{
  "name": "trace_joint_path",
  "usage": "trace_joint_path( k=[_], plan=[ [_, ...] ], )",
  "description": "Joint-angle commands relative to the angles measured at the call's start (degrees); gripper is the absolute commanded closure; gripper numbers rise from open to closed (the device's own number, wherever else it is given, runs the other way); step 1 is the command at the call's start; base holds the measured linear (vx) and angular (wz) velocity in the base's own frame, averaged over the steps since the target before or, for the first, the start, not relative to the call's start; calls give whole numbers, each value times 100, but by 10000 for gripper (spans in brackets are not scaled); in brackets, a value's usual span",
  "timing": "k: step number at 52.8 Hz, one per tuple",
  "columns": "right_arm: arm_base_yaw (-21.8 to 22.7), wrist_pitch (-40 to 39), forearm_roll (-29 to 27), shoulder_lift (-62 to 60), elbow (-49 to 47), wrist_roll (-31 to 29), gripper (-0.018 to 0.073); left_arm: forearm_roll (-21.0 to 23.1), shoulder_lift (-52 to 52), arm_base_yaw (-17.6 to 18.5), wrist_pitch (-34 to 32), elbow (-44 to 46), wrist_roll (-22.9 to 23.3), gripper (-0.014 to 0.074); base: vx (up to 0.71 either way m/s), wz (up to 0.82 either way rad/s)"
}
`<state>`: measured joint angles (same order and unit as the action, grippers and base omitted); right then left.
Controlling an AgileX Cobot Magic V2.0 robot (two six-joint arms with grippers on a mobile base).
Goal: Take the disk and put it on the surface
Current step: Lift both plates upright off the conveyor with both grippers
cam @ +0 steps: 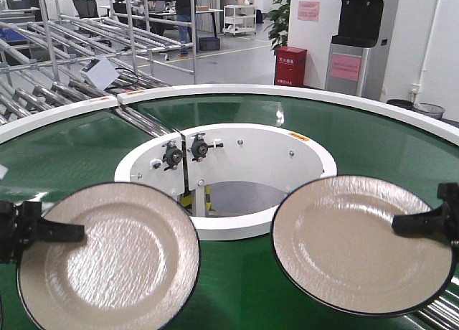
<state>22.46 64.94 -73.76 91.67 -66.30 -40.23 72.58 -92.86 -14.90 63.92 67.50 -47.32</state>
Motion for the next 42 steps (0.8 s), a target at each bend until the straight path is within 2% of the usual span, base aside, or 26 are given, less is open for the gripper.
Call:
trace_joint_path(
  k=[1, 11, 42],
  plan=[
    [18, 238, -653, -555, -171, -20, 568, 751, 543, -4, 271, 146, 179, 604, 0, 0],
    [18, 189, -658, -809, -171, -20, 568, 760, 894, -4, 174, 146, 377, 604, 0, 0],
    [18, 233, -642, -835, -171, -20, 568, 741, 1170, 7, 201, 146, 377, 604, 0, 0]
  ],
)
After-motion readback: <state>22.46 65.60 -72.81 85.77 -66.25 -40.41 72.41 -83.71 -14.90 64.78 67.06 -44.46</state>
